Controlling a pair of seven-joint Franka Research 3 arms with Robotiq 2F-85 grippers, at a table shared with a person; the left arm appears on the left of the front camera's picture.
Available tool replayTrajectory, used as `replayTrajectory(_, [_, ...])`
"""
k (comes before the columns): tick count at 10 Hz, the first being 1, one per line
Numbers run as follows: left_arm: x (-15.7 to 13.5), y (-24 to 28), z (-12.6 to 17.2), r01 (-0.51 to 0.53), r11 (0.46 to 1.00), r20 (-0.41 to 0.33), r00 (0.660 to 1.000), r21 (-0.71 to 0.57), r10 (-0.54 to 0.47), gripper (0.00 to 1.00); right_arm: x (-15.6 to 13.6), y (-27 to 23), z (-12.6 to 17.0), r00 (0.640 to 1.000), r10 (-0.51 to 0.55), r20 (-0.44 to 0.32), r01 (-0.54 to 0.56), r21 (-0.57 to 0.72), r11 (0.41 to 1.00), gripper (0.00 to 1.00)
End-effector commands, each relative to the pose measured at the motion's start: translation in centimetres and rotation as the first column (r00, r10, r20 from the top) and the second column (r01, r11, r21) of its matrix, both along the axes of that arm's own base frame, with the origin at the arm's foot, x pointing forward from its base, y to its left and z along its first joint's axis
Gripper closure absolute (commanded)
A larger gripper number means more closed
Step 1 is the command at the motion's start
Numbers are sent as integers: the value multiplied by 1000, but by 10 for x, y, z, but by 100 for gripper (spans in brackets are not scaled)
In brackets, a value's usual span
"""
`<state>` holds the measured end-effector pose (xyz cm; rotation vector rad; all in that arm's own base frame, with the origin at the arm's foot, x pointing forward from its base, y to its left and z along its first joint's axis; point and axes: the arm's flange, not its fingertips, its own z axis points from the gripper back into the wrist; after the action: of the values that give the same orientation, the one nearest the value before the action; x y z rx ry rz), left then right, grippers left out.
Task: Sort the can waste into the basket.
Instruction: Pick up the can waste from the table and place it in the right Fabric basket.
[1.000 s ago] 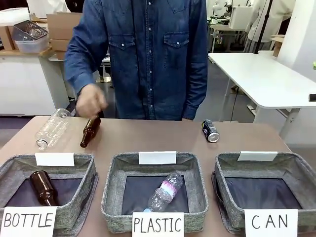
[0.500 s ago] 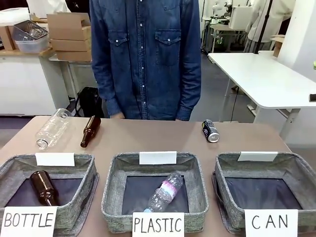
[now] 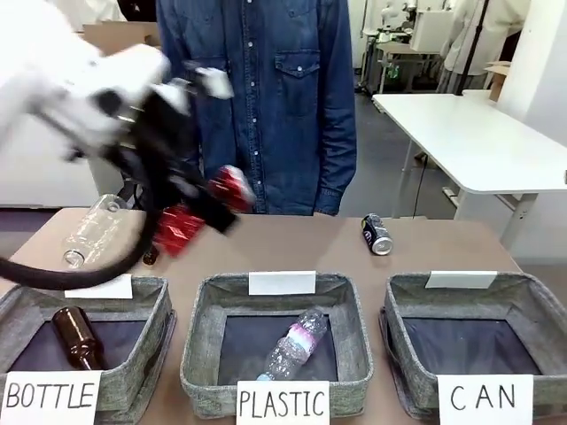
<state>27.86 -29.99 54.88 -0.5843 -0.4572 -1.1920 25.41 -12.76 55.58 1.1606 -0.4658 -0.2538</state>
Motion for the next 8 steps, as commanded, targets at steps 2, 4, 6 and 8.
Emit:
replayTrajectory(2, [39,-142,-4,252,967,18,967,35,-253,94,-41,-72,-6,996,-88,-12,88,-16,996,0])
replayTrajectory(4, [17,-239,-5,340,941,103,936,-6,-337,94,-43,-76,-29,994,-107,-23,108,29,994,0])
replayTrajectory(6, [9,-312,-15,415,909,120,905,-35,-408,94,-52,-80,-17,991,-132,-32,133,26,991,0])
replayTrajectory(8, [1,-252,-13,358,933,70,932,-20,-356,94,-52,-80,-17,991,-132,-32,133,26,991,0])
